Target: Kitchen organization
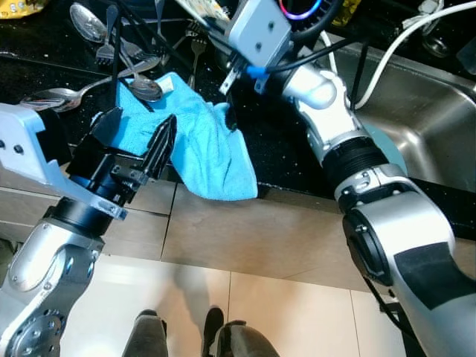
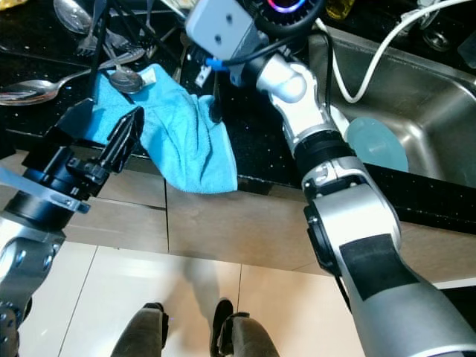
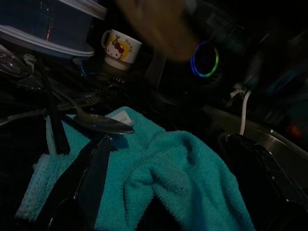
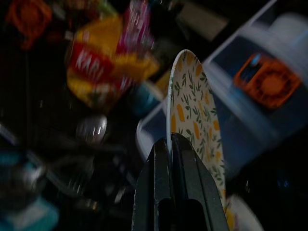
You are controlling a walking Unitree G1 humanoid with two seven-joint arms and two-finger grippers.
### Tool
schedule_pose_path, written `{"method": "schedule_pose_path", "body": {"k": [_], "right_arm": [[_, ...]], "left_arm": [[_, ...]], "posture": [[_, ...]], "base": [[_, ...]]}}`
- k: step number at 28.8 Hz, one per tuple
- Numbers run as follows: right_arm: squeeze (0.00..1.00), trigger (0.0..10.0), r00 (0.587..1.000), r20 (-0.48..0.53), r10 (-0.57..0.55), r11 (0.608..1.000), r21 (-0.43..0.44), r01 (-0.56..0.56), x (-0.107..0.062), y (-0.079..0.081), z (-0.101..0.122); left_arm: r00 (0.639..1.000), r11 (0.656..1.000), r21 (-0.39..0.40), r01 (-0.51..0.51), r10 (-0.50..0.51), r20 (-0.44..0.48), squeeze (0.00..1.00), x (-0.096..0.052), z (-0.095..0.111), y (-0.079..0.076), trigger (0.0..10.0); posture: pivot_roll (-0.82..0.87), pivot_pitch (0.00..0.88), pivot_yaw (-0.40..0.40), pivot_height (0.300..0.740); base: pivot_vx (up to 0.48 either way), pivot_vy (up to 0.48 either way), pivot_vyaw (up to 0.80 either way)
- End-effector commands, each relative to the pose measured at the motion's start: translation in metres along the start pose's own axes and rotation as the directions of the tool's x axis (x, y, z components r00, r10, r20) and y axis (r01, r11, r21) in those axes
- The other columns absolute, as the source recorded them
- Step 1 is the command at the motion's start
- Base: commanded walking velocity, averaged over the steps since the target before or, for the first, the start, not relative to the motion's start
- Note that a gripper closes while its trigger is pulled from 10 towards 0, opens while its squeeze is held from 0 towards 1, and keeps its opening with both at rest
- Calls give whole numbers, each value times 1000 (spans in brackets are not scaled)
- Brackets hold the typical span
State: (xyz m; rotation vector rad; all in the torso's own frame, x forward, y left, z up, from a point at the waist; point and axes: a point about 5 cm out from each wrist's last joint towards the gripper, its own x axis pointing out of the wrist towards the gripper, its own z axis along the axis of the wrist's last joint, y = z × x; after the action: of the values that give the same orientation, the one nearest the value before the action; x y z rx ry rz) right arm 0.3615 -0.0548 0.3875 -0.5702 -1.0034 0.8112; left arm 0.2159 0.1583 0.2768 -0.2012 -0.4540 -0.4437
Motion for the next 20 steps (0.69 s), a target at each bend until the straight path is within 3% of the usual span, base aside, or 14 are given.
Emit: {"method": "schedule_pose_path", "body": {"k": [1,7,8,12,18,20], "right_arm": [[0,0,999,48,-26,1000,5,25,-3,-7,6],[0,0,989,135,-64,996,68,55,-3,-16,19],[0,0,978,172,-115,988,120,95,-8,-27,23],[0,0,971,168,-171,979,138,149,-15,-37,23],[0,0,916,104,-388,918,127,375,-50,-75,19],[0,0,907,96,-409,910,120,398,-54,-79,18]], "left_arm": [[999,999,-5,35,-35,-3,0,0,0,-3,10000],[999,999,-3,43,-43,0,0,1,0,-3,10000],[998,998,-2,57,-57,9,0,3,2,-3,10000],[997,998,-2,69,-69,20,0,4,3,-4,10000],[987,989,-27,148,-147,61,0,11,7,-10,10000],[985,987,-30,160,-158,66,0,12,7,-11,10000]], "posture": [[353,185,-156,740],[356,178,-153,740],[353,173,-151,740],[349,171,-147,740],[332,163,-139,740],[332,163,-139,740]], "base": [[0,0,0],[0,0,0],[0,0,0],[0,0,0],[0,0,0],[0,0,0]]}}
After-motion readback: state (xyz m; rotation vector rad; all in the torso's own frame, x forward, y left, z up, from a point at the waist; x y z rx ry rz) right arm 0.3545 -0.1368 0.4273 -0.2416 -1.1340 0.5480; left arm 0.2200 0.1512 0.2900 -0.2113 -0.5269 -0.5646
